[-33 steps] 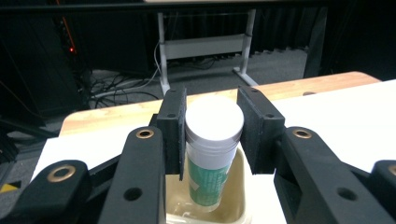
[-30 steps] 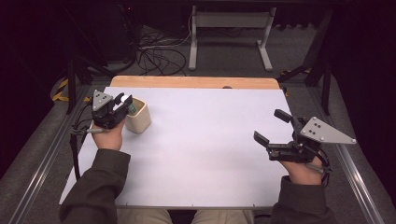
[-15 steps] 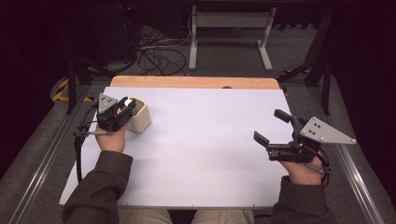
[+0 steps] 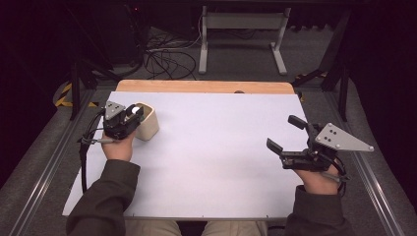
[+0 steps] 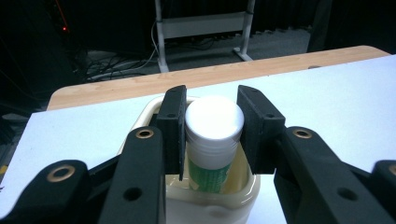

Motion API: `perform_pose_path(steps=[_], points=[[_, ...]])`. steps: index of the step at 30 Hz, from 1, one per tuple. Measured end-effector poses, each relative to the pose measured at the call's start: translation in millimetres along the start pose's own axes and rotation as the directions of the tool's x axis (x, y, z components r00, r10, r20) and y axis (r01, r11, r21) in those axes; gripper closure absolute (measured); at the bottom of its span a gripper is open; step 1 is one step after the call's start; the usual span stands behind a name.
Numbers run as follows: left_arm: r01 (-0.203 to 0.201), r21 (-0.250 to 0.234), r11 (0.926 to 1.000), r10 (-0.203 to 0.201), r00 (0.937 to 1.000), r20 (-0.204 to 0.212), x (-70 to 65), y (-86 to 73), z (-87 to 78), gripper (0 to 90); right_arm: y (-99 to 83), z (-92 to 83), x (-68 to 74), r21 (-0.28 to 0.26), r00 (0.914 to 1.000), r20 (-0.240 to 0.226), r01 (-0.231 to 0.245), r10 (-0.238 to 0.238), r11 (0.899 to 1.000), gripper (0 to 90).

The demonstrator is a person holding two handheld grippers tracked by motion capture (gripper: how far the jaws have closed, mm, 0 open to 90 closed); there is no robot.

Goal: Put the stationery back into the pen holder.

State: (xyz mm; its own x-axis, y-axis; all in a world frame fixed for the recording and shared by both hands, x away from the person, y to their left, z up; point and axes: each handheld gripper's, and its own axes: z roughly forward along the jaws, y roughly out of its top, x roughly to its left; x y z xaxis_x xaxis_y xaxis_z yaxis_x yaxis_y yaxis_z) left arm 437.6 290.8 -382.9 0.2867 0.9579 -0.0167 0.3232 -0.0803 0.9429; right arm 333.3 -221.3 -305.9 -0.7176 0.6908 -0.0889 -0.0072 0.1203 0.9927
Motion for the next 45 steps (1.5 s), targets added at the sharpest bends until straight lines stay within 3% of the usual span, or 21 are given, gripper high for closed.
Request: perform_pose_path(steps=[20, 45], points=[[0.045, 0.037, 0.9983, -0.045, 0.999, 0.001, 6.5, -6.6, 12.4, 64.8, -0.5, -0.2, -0.7, 0.003, 1.0, 0.002, 0.001, -0.001, 1.0, 7.2], [0.04, 0.064, 0.9971, -0.04, 0.9992, -0.006, 3.8, -10.9, 22.5, 64.5, -0.6, -0.9, -1.3, -0.002, 1.0, 0.007, -0.005, 0.005, 1.0, 7.2]])
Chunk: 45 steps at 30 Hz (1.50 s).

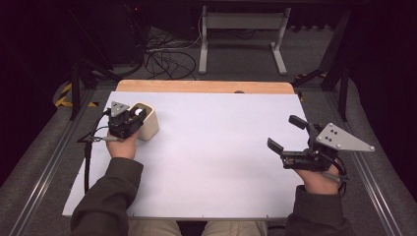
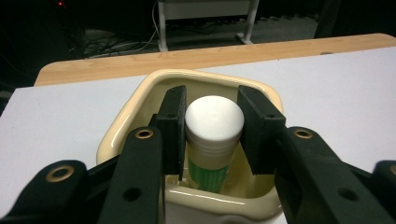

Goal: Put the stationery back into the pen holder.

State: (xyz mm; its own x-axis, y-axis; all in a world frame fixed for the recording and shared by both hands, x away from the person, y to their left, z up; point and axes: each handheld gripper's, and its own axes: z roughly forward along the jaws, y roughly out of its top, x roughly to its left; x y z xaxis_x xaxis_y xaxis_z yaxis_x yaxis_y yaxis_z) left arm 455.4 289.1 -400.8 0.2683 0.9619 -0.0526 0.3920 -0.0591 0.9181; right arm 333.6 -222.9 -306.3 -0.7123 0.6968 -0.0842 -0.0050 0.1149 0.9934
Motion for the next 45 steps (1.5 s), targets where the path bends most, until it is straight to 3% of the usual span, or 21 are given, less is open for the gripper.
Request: perform_pose_path(steps=[17, 45], points=[[-0.004, 0.014, 0.9999, 0.003, 1.0, 0.006, -0.1, -1.6, 2.8, 64.3, 0.1, 0.5, 0.4, 0.001, 1.0, -0.004, -0.002, 0.002, 1.0, 7.2], [0.015, -0.017, 0.9997, -0.015, 0.9996, 0.025, 2.3, 1.7, 0.3, 63.4, -0.4, 0.6, -0.2, 0.003, 1.0, -0.003, 0.003, -0.003, 1.0, 7.2]])
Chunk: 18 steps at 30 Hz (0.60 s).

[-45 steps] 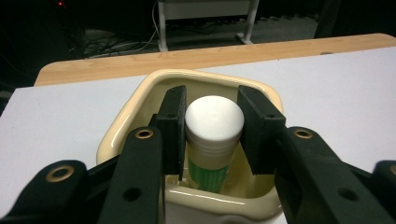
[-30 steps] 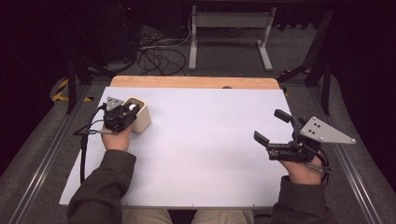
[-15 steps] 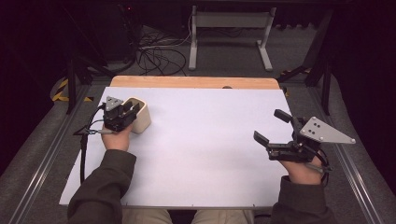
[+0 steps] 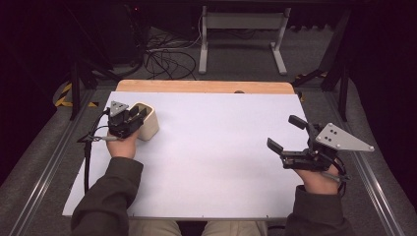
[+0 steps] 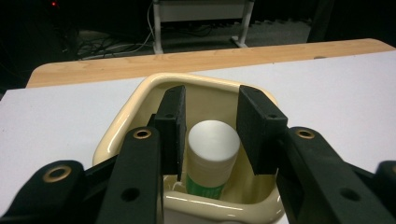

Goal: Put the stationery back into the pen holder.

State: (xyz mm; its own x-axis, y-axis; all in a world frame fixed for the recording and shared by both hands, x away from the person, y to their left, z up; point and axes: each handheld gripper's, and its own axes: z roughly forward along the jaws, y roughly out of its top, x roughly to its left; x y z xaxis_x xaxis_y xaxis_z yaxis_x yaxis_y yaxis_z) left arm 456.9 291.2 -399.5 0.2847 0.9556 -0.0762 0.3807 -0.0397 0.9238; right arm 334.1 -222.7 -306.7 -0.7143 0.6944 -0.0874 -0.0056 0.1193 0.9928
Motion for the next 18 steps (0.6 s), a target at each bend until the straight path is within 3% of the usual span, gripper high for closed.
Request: perform_pose_path(steps=[18], points=[[0.0, -0.045, 0.999, 0.001, 0.9998, 0.018, 0.4, 5.7, -5.1, 53.8, -0.5, -0.3, 0.1, 0.001, 1.0, 0.005, -0.002, 0.002, 1.0, 7.2]])
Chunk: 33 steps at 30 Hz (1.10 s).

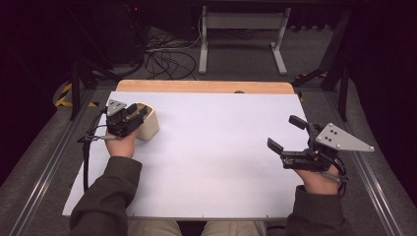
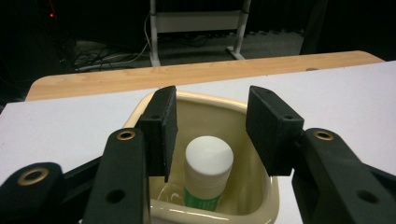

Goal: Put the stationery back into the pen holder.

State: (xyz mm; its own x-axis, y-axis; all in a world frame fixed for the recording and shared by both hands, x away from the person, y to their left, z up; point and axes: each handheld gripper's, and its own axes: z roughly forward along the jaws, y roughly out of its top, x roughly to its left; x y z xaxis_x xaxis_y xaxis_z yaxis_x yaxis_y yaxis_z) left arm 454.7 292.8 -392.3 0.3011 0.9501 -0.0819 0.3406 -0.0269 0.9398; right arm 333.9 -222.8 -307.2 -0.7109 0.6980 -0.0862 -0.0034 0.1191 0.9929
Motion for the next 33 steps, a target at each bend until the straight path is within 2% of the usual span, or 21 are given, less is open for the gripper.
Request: perform_pose_path(steps=[7, 15, 18, 22, 28, 33], points=[[0.001, -0.016, 0.9999, -0.001, 1.0, 0.009, -1.5, 2.3, -2.0, 49.7, -0.7, 0.2, -0.3, 0.001, 1.0, 0.004, -0.003, 0.003, 1.0, 7.2], [-0.039, -0.02, 0.999, 0.039, 0.9992, -0.001, -5.8, 4.1, -6.5, 42.5, -0.8, -0.4, -0.5, 0.001, 1.0, 0.008, -0.006, 0.006, 1.0, 7.2], [-0.038, -0.031, 0.9988, 0.038, 0.9993, -0.001, -7.7, 5.6, -9.3, 39.9, -0.8, 0.0, -0.3, 0.001, 1.0, 0.007, -0.005, 0.005, 1.0, 7.2], [-0.043, -0.041, 0.9982, 0.044, 0.999, 0.012, -10.7, 7.2, -13.3, 36.7, -0.2, -0.5, -0.2, -0.01, 0.9999, -0.006, -0.015, 0.015, 1.0, 7.2], [-0.069, -0.041, 0.9968, 0.07, 0.9973, 0.025, -17.1, 10.0, -18.6, 28.6, -1.3, -0.8, -1.4, -0.008, 0.9998, -0.001, -0.018, 0.018, 1.0, 7.2], [-0.078, -0.052, 0.9956, 0.08, 0.9959, 0.043, -21.1, 12.0, -24.5, 25.8, -1.0, -0.9, -1.3, -0.01, 0.9998, -0.002, -0.02, 0.02, 1.0, 7.2]])
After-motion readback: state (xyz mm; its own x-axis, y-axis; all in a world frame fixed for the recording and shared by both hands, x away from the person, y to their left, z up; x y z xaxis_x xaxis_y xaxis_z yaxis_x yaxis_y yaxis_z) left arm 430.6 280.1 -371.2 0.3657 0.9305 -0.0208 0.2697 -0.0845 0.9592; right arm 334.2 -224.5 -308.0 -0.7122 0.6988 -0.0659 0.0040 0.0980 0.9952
